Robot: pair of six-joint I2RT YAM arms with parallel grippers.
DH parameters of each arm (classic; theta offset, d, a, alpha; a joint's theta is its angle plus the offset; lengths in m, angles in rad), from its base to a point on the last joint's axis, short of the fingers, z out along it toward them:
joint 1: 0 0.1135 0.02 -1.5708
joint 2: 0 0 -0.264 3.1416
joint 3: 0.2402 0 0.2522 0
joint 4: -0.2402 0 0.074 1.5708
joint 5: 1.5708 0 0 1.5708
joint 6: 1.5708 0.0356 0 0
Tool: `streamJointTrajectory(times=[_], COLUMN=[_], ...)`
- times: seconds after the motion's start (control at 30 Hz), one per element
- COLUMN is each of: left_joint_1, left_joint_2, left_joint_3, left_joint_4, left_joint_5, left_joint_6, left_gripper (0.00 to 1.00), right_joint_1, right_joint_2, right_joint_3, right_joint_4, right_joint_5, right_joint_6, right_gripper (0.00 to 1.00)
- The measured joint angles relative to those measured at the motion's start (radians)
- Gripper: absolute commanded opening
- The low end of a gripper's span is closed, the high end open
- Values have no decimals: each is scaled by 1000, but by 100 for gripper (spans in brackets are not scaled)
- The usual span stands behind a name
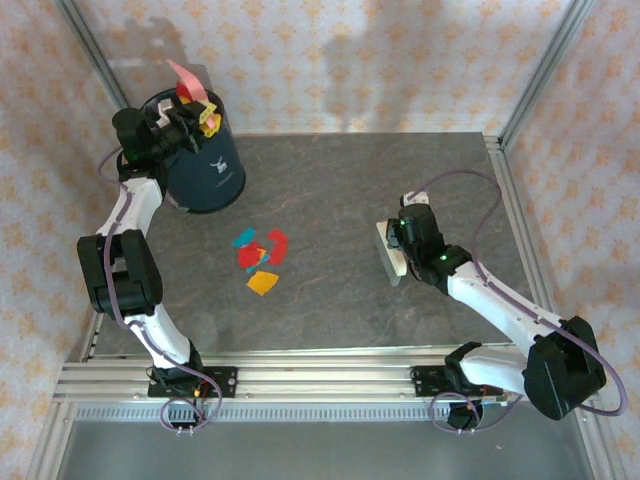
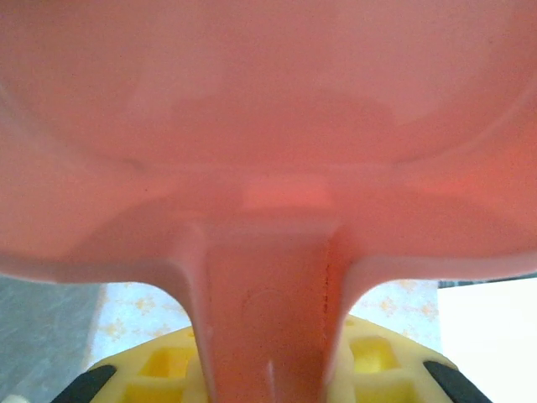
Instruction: Sweep away the paper scraps from the table
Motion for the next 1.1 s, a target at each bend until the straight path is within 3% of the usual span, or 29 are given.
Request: streamJointTrajectory(times=[0.47,0.73,0.9,1.1], left_joint_1=[0,0,0,-5], left_joint_2=[-2,-18,-105,-211], left_joint_3=[-89,-89,-84,72], left_joint_4=[312,330,119,-537], left_joint_5=[-24,-23,0,-34], left_joint_6=[-284,-285,-95,443], left_gripper=[0,0,0,0], right_joint_1=[0,0,0,13], right_joint_2=[0,0,0,47], right_joint_3=[0,0,0,38], right_joint_4=[0,1,6,22], right_joint_5=[-2,-21,-73,-165], right_joint_6=[6,10,21,52], right_gripper=[0,0,0,0])
